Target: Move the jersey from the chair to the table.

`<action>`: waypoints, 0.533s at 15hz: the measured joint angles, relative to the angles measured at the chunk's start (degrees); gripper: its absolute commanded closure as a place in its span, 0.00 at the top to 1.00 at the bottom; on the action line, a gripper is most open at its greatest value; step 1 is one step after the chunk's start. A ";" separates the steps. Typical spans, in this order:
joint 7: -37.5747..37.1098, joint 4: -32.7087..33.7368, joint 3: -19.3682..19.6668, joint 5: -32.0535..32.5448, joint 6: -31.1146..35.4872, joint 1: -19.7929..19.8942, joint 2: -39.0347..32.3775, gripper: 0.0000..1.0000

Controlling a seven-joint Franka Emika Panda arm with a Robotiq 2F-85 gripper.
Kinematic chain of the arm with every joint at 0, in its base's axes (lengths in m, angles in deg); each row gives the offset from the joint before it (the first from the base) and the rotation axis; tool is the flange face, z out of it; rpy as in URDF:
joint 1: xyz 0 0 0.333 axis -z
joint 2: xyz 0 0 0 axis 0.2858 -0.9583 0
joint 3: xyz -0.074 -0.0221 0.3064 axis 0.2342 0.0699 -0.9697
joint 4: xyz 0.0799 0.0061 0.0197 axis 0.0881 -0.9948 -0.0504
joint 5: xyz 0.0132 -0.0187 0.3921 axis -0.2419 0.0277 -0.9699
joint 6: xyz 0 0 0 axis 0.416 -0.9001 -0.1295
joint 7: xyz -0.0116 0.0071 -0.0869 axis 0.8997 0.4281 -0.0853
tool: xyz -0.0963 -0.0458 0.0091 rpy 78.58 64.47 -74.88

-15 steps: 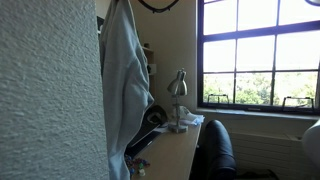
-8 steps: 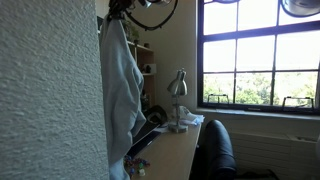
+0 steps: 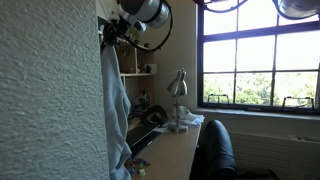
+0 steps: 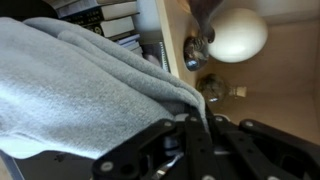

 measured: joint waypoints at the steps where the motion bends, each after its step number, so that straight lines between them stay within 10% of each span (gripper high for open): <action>1: 1.46 -1.54 0.01 -1.93 0.00 0.06 0.21 0.01; 8: 12.52 -15.28 0.48 -18.64 -0.14 0.45 1.38 0.01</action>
